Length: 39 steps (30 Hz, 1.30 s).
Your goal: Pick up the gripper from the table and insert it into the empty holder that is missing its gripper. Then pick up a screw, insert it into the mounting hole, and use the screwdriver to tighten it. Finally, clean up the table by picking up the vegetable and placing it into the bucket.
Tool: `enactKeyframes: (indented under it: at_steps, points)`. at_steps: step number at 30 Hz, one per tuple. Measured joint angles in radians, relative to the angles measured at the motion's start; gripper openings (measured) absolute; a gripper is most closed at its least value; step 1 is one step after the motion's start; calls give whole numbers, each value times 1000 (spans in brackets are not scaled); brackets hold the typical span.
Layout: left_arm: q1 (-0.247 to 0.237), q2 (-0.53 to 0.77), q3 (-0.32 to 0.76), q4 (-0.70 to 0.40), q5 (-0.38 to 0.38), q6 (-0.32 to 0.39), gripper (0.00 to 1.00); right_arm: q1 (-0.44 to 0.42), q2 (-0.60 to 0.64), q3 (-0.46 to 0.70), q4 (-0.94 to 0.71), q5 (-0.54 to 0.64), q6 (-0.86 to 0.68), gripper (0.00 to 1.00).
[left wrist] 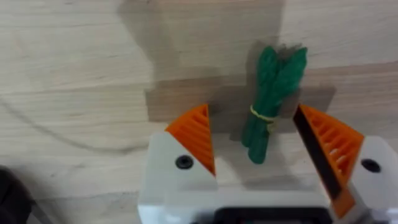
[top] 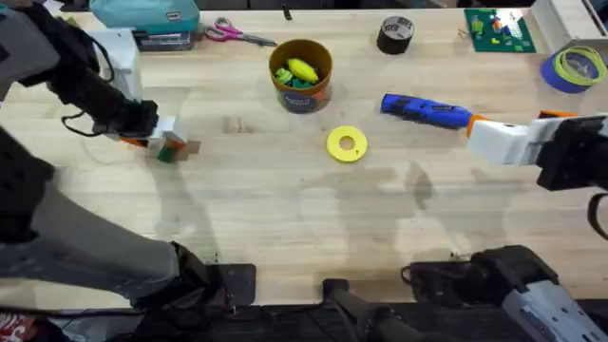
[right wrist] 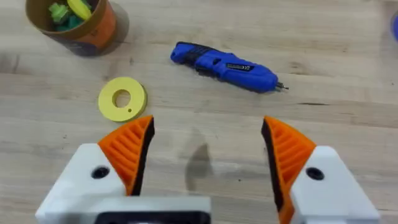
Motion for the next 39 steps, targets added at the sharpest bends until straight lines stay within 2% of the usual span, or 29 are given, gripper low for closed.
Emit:
enactKeyframes:
  at_steps: [3, 5, 6, 9, 10, 19, 22, 29, 31, 34, 39]
  points:
    - [0, 31, 3, 4, -9, 4, 714, 0, 0, 0, 0, 0, 0, 995]
    - [0, 31, 6, 11, -1, 6, 614, 0, 0, 0, 0, 0, 0, 995]
    - [0, 33, 6, 11, 5, 6, 528, 0, 0, 0, 0, 0, 0, 995]
    - [-4, 33, 6, 13, 16, 8, 88, 0, 0, 0, 0, 0, 0, 995]
    - [-4, 33, 8, 15, 22, 11, 30, 0, 0, 0, 1, 0, 0, 995]
    - [-4, 34, 8, 4, 34, 12, 23, 0, 0, 0, 2, 0, 0, 995]
    - [-4, 34, 24, -32, 50, 12, 23, 0, 0, 0, 2, 0, 0, 995]
    - [-14, 26, 209, -134, 99, -4, 23, 0, 0, 0, 3, 0, 0, 995]
    - [-35, 11, 272, -151, 110, -23, 23, 0, 0, 0, 3, 0, 0, 995]
    - [-95, -22, 366, -174, 122, -57, 23, 0, 0, 0, 3, 0, 0, 995]
    - [-254, -62, 525, -205, 134, -134, 23, 0, 0, 0, 2, 0, 0, 995]
